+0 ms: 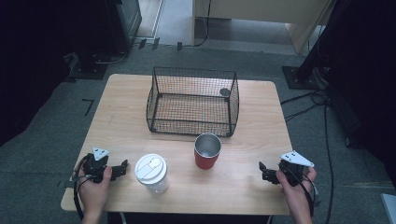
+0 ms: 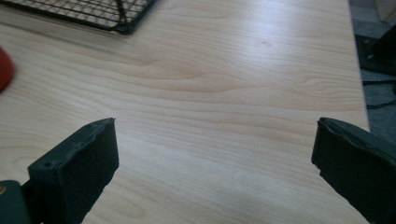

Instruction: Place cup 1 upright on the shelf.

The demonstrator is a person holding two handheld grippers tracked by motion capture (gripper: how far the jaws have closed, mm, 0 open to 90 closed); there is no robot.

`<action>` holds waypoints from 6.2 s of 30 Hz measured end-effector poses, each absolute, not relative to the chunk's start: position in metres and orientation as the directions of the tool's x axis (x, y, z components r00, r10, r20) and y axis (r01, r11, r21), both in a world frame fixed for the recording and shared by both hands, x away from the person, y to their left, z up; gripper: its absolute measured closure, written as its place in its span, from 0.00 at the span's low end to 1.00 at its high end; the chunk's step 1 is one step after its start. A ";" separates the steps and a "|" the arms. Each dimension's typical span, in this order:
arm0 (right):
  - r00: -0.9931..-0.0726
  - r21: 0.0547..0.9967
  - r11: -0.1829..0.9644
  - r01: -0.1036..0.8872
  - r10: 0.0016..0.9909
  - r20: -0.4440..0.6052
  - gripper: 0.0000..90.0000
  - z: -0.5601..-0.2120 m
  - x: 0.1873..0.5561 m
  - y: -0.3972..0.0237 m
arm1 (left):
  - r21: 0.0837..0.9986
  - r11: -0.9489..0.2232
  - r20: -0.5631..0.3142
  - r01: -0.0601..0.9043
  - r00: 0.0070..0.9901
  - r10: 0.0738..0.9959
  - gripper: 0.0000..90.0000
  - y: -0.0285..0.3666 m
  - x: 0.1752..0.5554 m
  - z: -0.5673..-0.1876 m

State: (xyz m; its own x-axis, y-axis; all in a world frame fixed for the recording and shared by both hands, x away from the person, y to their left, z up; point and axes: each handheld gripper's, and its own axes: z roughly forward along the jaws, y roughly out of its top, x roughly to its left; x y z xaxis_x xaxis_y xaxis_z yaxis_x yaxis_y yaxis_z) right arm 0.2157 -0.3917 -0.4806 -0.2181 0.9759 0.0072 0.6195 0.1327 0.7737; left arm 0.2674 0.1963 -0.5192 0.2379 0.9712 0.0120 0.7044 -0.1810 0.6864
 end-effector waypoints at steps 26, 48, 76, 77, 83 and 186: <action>-0.311 0.809 0.166 0.564 0.950 0.022 0.00 -0.454 0.224 -0.349 | 0.686 -0.181 0.012 0.705 0.238 0.971 0.00 0.196 0.267 -0.519; -0.407 0.825 0.205 0.527 0.913 0.033 0.00 -0.447 0.230 -0.307 | 0.686 -0.181 0.012 0.705 0.238 0.971 0.00 0.196 0.267 -0.519; -0.511 0.832 0.233 0.504 0.857 0.070 0.00 -0.449 0.233 -0.262 | 0.687 -0.181 0.012 0.704 0.238 0.971 0.00 0.196 0.267 -0.519; -0.513 0.830 0.232 0.507 0.855 0.074 0.00 -0.449 0.233 -0.261 | 0.687 -0.181 0.012 0.704 0.238 0.971 0.00 0.196 0.267 -0.519; -0.533 0.830 0.238 0.504 0.842 0.082 0.00 -0.450 0.234 -0.252 | 0.687 -0.181 0.012 0.704 0.238 0.971 0.00 0.196 0.267 -0.519; -0.473 0.899 0.080 0.431 0.868 0.149 0.08 -0.436 0.261 -0.227 | 0.686 -0.181 0.012 0.704 0.238 0.971 0.00 0.196 0.267 -0.519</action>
State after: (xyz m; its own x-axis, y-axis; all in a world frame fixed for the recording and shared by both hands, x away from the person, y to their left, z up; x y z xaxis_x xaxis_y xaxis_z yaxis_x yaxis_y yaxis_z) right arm 0.2611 -0.2269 -0.4357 -0.4731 0.8683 0.1489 0.4307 0.0805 0.8989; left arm 0.2674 0.1962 -0.5192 0.2375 0.9713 0.0121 0.7045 -0.1808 0.6863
